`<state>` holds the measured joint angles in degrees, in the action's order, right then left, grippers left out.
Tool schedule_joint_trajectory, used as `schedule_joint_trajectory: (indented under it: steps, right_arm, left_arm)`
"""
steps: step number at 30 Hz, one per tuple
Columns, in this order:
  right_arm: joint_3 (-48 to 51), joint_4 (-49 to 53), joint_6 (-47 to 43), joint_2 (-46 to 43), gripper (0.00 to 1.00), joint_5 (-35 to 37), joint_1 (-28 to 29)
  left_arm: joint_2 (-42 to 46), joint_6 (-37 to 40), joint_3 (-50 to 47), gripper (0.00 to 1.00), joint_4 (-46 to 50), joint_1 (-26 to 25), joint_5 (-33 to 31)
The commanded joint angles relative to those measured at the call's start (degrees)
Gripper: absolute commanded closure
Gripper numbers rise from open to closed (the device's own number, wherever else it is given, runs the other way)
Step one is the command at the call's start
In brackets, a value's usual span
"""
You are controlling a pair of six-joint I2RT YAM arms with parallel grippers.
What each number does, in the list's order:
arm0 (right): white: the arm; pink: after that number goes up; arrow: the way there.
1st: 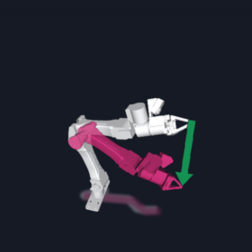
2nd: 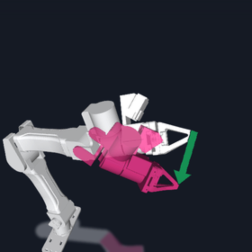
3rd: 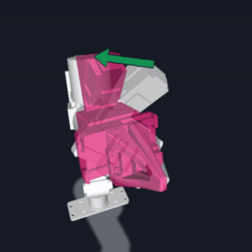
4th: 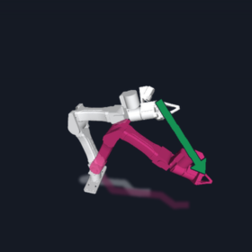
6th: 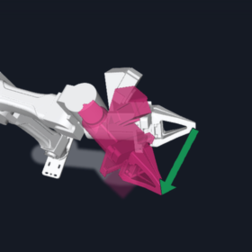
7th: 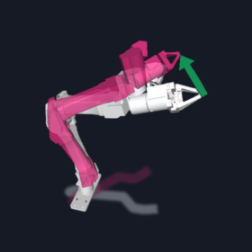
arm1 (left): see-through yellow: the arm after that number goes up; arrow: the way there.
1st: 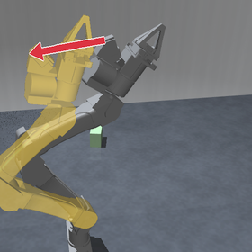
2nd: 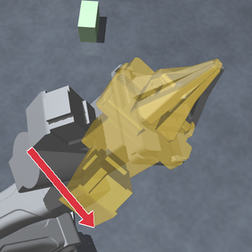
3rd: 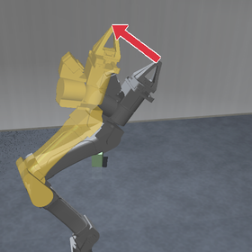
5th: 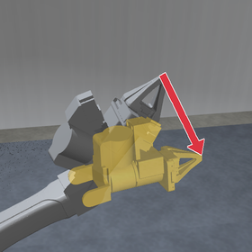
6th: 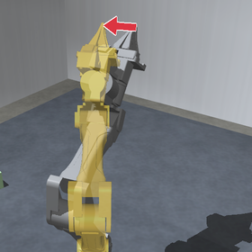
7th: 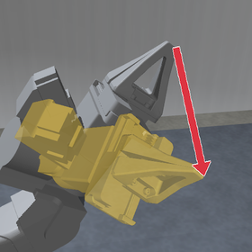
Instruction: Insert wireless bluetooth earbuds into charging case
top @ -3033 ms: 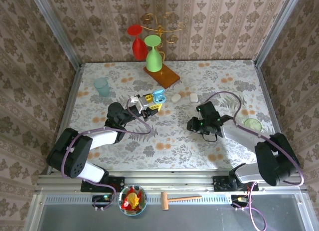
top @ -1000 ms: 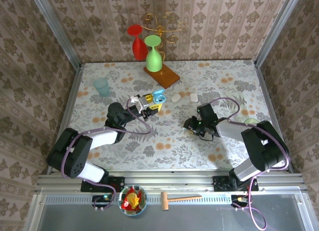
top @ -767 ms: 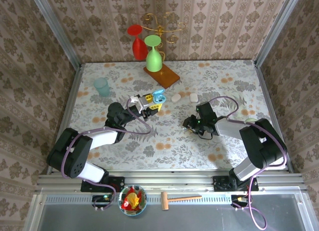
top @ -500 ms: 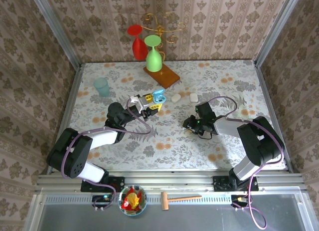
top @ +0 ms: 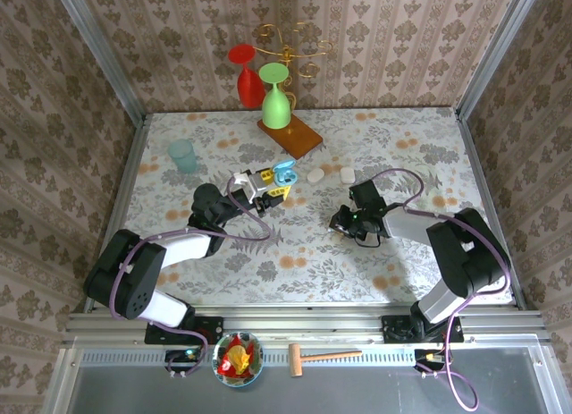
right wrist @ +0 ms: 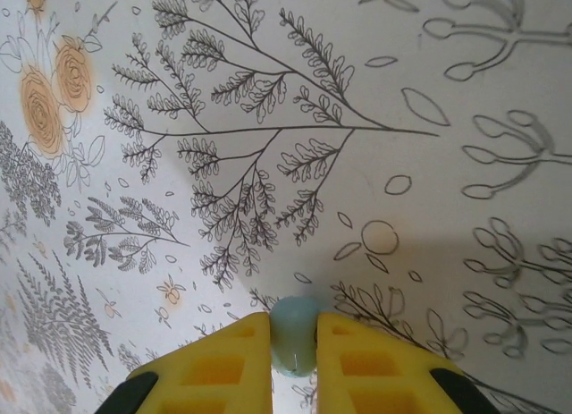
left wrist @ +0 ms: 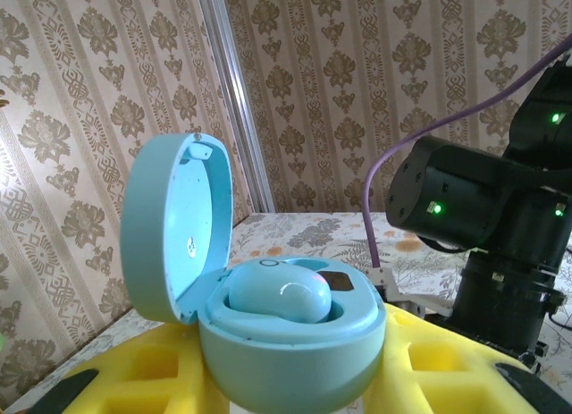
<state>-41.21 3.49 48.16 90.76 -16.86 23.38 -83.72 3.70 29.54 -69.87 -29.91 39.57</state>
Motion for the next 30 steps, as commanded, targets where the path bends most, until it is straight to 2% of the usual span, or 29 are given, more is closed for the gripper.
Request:
schedule_joint_trajectory:
  steps: [1, 8, 14, 23, 30]
  right_arm:
    - [-3.45, 7.66, -5.41, -5.78, 0.86, 5.16, 0.90]
    - [-12.86, 21.39, -14.72, -14.30, 0.85, 11.62, 4.55]
    - [-23.41, 29.88, -21.34, -16.10, 0.84, 16.91, 10.53]
    - [-34.20, 30.88, -28.43, -12.20, 0.84, 16.69, 16.62]
    - [-37.93, 30.62, -32.82, -7.58, 0.84, 17.27, 19.14]
  left_arm:
    - [0.50, 1.95, -0.80, 0.73, -0.45, 0.23, -0.35]
    - [-0.97, 2.51, -0.95, 0.73, 0.96, 0.20, -0.45]
    - [-2.08, 2.22, -2.20, 0.73, 1.89, 0.37, -0.55]
    - [-0.51, 3.30, -3.26, 0.74, 7.59, 0.71, 3.46]
    - [2.11, 2.81, -2.83, 0.73, 11.38, 0.73, 6.86]
